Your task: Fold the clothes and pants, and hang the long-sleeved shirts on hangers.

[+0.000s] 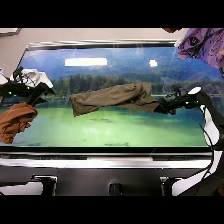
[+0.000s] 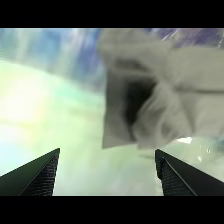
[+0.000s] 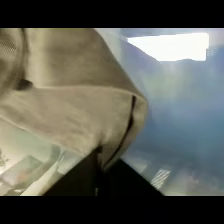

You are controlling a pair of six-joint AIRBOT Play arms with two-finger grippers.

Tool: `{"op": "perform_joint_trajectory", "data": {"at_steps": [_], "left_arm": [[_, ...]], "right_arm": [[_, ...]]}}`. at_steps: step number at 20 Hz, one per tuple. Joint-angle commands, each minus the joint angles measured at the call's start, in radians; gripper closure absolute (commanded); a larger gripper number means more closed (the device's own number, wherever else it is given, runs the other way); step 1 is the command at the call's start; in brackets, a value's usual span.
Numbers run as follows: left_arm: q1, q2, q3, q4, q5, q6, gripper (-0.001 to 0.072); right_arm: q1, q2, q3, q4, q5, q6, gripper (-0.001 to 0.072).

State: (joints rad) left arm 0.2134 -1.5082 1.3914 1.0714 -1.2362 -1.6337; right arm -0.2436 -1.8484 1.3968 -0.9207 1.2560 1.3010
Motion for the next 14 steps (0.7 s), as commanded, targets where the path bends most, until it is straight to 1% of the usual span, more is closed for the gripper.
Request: {"op": "perform_joint_trajectory", "data": {"at_steps": [1, 3, 5, 9, 10, 11, 14], "left_arm": [[0.028, 0.034, -0.193, -0.127, 0.069, 0.182, -0.0012], [0.027, 0.017, -0.292, -0.253, 0.150, 0.256, -0.0012], [0.018, -0.024, -0.330, -0.381, 0.183, 0.344, -0.0010], [-0.043, -0.126, -0.330, -0.391, 0.212, 0.355, -0.0006], [-0.054, -0.142, -0.329, -0.391, 0.229, 0.355, 0.0028], [-0.062, -0.154, -0.329, -0.391, 0.245, 0.355, 0.0113], [-0.081, -0.177, -0.319, -0.391, 0.263, 0.352, 0.0121]], "right_arm": [[0.017, 0.005, -0.001, -0.009, -0.004, 0.005, 0.0684], [0.017, 0.024, -0.001, -0.012, 0.006, 0.028, 0.0683], [0.018, 0.050, -0.001, -0.010, 0.024, 0.035, 0.0683], [0.018, 0.106, -0.001, -0.012, 0.031, 0.035, 0.0683], [0.017, 0.118, -0.001, -0.011, 0.032, 0.036, 0.0683], [0.017, 0.129, -0.001, -0.012, 0.031, 0.040, 0.0683], [0.017, 0.160, -0.001, -0.012, 0.028, 0.040, 0.0683]]}}
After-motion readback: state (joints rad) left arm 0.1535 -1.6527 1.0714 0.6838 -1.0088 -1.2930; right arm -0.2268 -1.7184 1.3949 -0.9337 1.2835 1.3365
